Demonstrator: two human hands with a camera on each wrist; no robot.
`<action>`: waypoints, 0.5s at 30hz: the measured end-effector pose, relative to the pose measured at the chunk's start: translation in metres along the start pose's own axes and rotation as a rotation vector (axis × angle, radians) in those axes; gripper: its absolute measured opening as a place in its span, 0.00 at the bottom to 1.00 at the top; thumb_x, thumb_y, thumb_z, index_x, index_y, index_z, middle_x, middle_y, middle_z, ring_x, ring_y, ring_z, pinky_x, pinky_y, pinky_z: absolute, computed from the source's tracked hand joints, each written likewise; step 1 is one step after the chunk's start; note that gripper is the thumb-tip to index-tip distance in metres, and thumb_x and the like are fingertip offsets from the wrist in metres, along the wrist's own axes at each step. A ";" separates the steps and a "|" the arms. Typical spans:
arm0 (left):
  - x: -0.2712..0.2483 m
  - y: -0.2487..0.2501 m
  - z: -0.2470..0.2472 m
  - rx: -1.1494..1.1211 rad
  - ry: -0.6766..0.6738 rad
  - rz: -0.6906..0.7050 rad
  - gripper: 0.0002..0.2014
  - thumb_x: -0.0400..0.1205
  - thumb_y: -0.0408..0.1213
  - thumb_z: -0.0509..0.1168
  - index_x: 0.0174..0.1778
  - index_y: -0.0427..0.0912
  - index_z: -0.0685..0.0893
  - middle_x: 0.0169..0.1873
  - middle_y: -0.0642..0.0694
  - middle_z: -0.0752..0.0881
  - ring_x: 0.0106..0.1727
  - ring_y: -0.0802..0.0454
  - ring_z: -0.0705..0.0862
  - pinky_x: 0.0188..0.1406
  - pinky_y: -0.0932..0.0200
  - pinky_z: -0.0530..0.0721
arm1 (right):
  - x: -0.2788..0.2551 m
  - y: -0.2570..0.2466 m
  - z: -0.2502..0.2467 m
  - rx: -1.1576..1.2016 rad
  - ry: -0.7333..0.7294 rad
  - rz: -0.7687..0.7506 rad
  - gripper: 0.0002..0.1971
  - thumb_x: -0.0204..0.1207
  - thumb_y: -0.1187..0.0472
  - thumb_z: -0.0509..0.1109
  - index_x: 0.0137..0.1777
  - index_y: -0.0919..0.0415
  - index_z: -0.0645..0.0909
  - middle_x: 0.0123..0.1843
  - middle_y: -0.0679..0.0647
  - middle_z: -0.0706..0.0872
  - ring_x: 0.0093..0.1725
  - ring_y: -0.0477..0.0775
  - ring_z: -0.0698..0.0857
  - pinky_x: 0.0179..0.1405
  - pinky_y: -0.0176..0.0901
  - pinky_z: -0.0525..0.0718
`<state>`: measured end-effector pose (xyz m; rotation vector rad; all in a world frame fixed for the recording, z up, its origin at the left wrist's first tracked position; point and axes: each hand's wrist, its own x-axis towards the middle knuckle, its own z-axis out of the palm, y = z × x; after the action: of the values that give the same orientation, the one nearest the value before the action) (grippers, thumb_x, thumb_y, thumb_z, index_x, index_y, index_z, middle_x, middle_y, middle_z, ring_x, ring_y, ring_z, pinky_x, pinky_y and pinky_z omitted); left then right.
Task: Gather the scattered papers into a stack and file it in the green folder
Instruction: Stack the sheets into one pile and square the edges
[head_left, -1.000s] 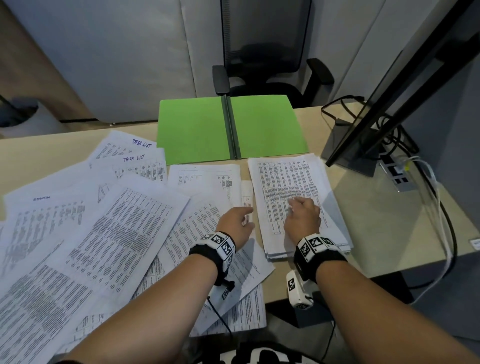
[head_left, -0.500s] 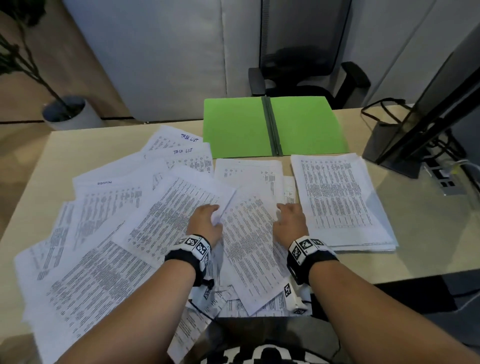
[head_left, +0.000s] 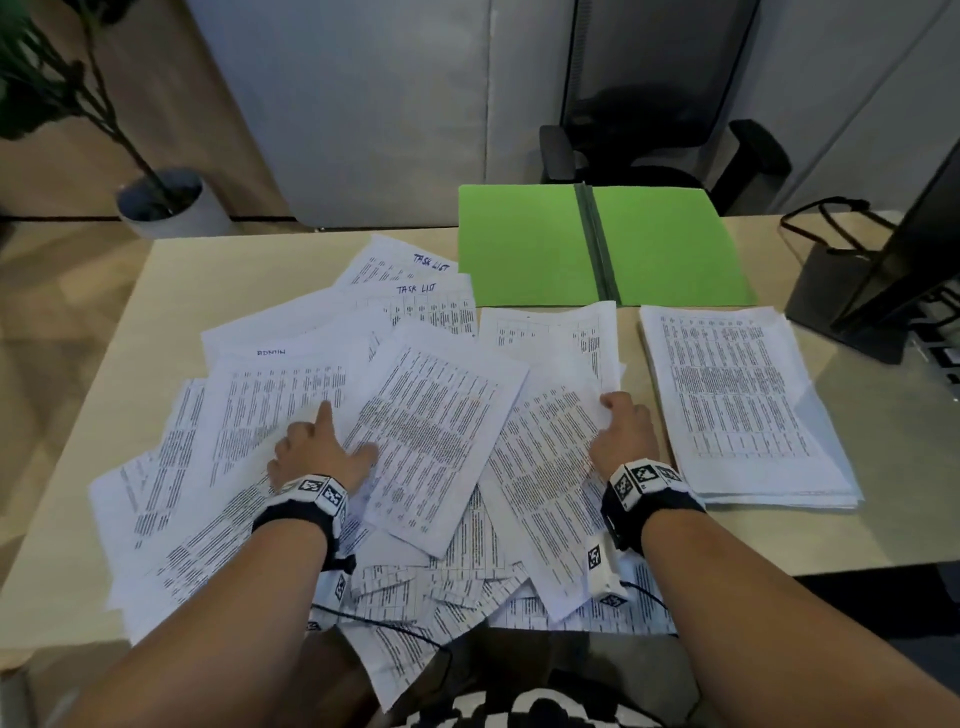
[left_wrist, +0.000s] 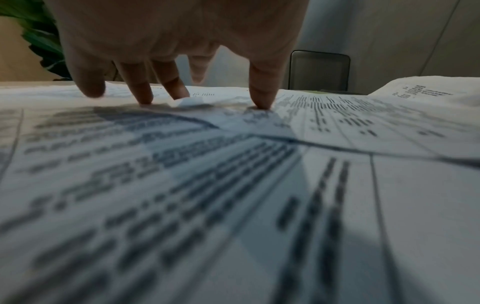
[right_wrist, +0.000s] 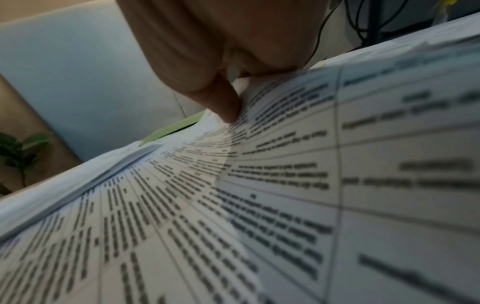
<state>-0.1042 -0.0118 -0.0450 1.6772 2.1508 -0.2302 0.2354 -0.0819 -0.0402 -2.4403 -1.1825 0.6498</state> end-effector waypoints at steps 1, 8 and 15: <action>0.003 0.001 -0.002 -0.004 -0.019 -0.006 0.48 0.72 0.67 0.65 0.83 0.53 0.51 0.78 0.38 0.62 0.77 0.33 0.63 0.72 0.35 0.69 | 0.001 -0.003 -0.001 -0.013 0.054 -0.013 0.20 0.72 0.75 0.63 0.63 0.61 0.76 0.61 0.63 0.77 0.49 0.62 0.82 0.50 0.49 0.82; 0.013 0.004 -0.012 -0.317 -0.019 0.075 0.16 0.81 0.42 0.67 0.61 0.38 0.80 0.50 0.38 0.86 0.43 0.41 0.84 0.39 0.55 0.81 | -0.002 -0.020 -0.015 -0.016 0.303 0.013 0.06 0.77 0.67 0.65 0.50 0.62 0.82 0.70 0.60 0.73 0.66 0.66 0.75 0.64 0.58 0.76; 0.001 0.004 -0.020 -0.616 0.149 0.137 0.33 0.81 0.22 0.60 0.80 0.54 0.65 0.63 0.37 0.83 0.32 0.50 0.78 0.41 0.55 0.84 | -0.006 -0.071 -0.049 0.443 0.386 -0.289 0.03 0.80 0.64 0.66 0.48 0.55 0.76 0.47 0.51 0.80 0.46 0.53 0.80 0.50 0.50 0.81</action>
<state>-0.1049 -0.0030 -0.0268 1.4862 1.9147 0.5573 0.2137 -0.0507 0.0375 -1.8707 -1.0665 0.2946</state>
